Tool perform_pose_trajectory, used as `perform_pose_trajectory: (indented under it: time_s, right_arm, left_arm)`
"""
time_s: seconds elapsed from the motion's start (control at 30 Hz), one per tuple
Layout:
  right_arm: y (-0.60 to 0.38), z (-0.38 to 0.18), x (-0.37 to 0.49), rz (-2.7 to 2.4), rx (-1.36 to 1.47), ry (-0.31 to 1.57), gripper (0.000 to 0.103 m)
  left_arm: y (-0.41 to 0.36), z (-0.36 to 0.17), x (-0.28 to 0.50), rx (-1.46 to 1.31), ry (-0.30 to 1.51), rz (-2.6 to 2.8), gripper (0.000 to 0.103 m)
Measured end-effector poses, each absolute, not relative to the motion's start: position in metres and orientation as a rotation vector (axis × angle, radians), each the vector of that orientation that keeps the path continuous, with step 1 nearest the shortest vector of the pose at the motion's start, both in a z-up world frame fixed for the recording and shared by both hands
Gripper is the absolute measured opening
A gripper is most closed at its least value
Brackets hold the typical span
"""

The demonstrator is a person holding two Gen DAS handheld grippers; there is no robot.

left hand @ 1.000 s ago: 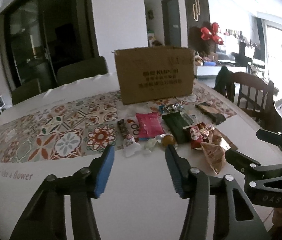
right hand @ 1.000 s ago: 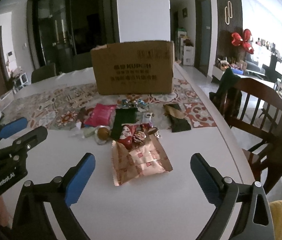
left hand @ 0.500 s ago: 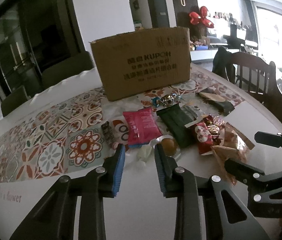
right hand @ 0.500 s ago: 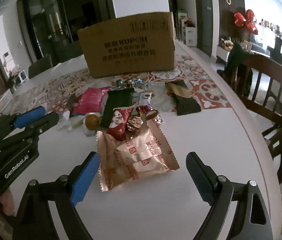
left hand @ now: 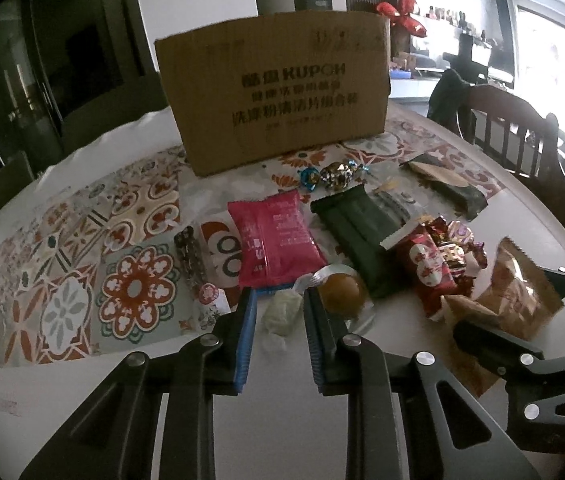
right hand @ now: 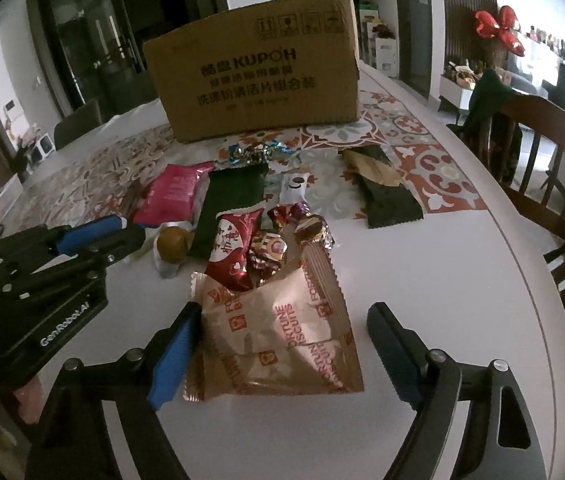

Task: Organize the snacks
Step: 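Close the right tool on the biscuit bag while the left tool closes on the white packet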

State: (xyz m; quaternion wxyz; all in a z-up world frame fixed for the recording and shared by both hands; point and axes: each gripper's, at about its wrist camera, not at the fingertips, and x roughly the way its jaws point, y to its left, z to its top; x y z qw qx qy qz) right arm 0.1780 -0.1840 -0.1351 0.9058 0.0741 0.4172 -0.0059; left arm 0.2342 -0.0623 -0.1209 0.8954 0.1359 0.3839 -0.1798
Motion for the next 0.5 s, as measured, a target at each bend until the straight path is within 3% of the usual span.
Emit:
perform_pose_trajectory:
  time_s: [0.17,0.3,0.5]
  right_arm:
    - [-0.1818,-0.1349,0.1783,-0.008,0.135,0.861,0.071]
    - [-0.1803,-0.1347,0.1783,-0.009,0.121,0.857,0.055]
    - [-0.1783,-0.1348,0.1796,0.002,0.116,0.857,0.046]
  left_arm:
    - [-0.0617,-0.1264,0.2378,0.264,0.826,-0.38,0.025]
    - [-0.0606,-0.1301,0.2396,0.251,0.846,-0.38,0.024]
    - [-0.0595,-0.1317,0.239,0.236,0.852,-0.381,0.021]
